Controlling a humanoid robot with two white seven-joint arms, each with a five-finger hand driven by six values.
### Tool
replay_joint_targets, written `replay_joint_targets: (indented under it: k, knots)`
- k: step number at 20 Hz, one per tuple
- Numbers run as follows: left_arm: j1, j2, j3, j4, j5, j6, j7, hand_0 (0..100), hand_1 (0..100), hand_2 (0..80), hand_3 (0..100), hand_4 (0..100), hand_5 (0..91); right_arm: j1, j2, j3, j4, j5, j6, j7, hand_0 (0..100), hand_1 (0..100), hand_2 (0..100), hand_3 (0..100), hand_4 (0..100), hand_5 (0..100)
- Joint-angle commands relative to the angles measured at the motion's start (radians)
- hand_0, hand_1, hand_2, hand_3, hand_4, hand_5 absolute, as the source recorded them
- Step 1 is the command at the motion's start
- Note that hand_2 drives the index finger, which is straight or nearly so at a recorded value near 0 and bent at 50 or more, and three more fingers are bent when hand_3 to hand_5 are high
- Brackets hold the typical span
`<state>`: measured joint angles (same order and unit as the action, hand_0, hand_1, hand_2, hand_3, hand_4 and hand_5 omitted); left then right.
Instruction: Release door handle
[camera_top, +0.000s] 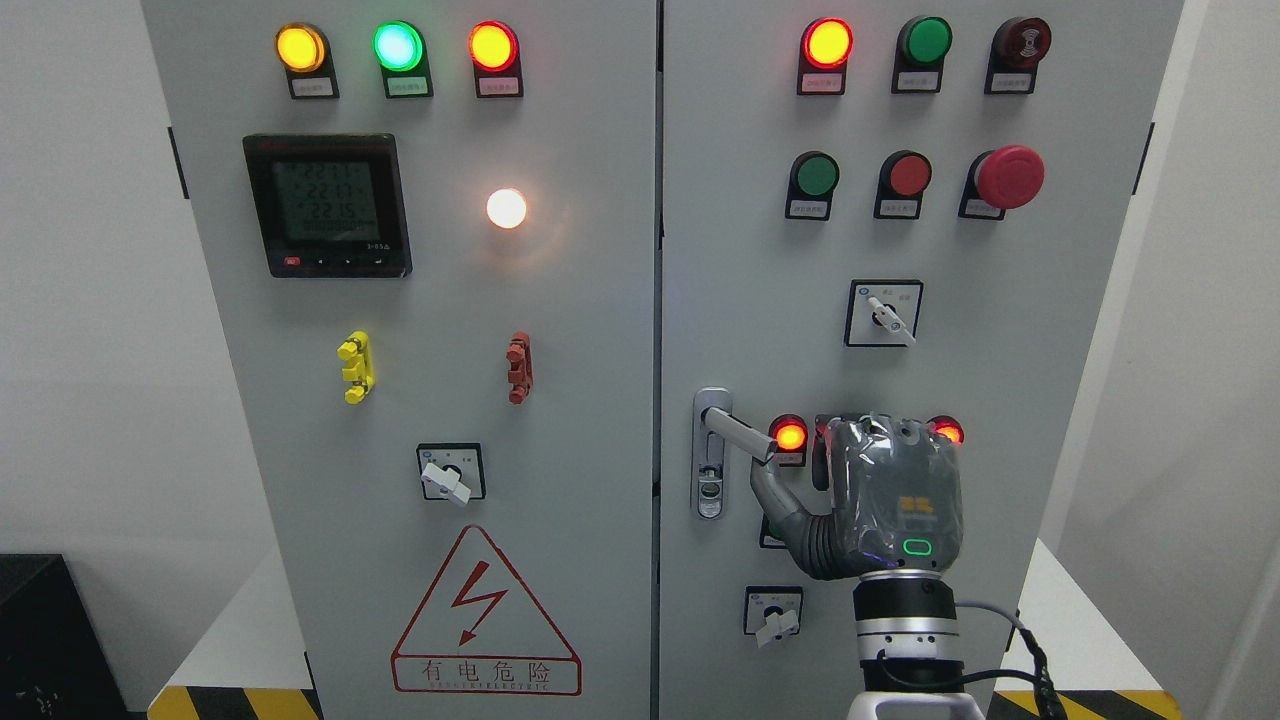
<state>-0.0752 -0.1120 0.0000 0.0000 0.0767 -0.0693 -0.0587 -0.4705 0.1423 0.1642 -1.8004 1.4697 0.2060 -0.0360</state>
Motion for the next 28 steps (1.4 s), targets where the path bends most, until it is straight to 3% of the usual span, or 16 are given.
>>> replay_joint_targets:
  k: [1, 18, 28]
  knots:
    - [0.0, 0.0, -0.021, -0.02, 0.0, 0.0, 0.0, 0, 0, 2.2, 9, 1, 0.0, -0.008, 0.0, -0.011, -0.002, -0.009, 0.0, 0.007, 41, 34, 89, 100, 100, 95]
    - [0.0, 0.0, -0.021, -0.02, 0.0, 0.0, 0.0, 0, 0, 2.2, 9, 1, 0.0, -0.017, 0.0, -0.011, -0.001, -0.009, 0.0, 0.01, 41, 34, 89, 100, 100, 95]
    - [0.0, 0.0, -0.021, -0.02, 0.0, 0.0, 0.0, 0, 0, 2.3, 9, 1, 0.0, 0.058, -0.001, -0.009, -0.033, -0.014, -0.011, 0.002, 44, 31, 86, 100, 99, 94]
